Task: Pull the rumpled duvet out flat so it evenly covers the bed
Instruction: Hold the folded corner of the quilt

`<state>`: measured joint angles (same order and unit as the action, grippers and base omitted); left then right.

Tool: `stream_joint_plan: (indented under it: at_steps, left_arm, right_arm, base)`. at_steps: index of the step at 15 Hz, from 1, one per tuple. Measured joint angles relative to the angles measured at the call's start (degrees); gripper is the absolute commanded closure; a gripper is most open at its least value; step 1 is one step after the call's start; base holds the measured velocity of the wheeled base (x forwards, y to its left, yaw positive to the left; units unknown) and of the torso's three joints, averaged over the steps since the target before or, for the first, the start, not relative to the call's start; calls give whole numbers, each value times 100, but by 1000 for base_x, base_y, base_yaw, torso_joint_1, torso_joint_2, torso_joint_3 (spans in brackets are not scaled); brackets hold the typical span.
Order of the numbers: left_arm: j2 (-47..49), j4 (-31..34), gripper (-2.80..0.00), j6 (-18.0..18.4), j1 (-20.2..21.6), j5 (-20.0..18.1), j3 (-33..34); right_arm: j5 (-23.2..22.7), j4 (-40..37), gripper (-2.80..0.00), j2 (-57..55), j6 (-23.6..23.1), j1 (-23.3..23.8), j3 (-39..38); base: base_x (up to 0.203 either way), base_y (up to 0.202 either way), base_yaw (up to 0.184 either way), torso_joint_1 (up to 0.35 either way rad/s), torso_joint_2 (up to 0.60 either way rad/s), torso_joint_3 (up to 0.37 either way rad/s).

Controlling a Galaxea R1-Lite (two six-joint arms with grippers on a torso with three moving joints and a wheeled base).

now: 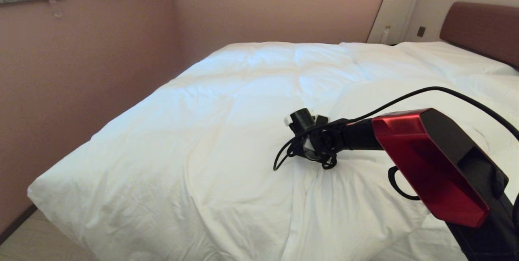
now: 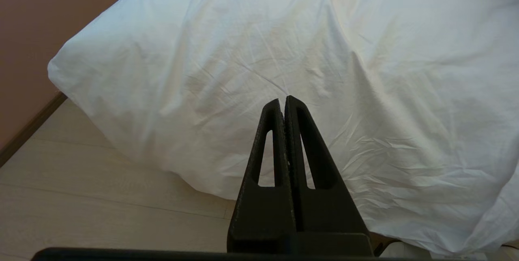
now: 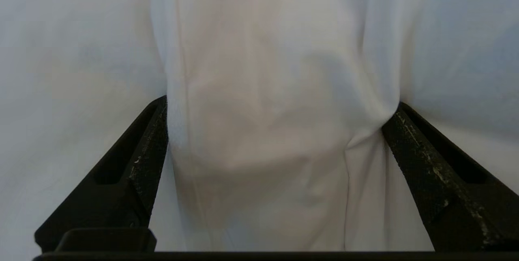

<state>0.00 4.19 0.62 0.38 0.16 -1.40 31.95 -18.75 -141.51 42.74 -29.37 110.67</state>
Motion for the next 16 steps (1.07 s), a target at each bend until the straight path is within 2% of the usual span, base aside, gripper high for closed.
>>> stream_joint_plan:
  at_steps: [6, 7, 16]
  left_arm:
    - [0, 1, 0, -2, 0, 0, 0]
    - [0, 1, 0, 0, 0, 0, 0]
    - [0, 1, 0, 0, 0, -2, 2]
  right_arm:
    - [-8, 350, -280, -277, -62, 185, 2]
    - [0, 357, 0, -323, -63, 193, 2]
    - [0, 237, 0, -69, 0, 157, -35]
  base:
    - [0, 0, 0, 0, 0, 0]
    - [0, 0, 0, 0, 0, 0]
    - [0, 0, 0, 0, 0, 0]
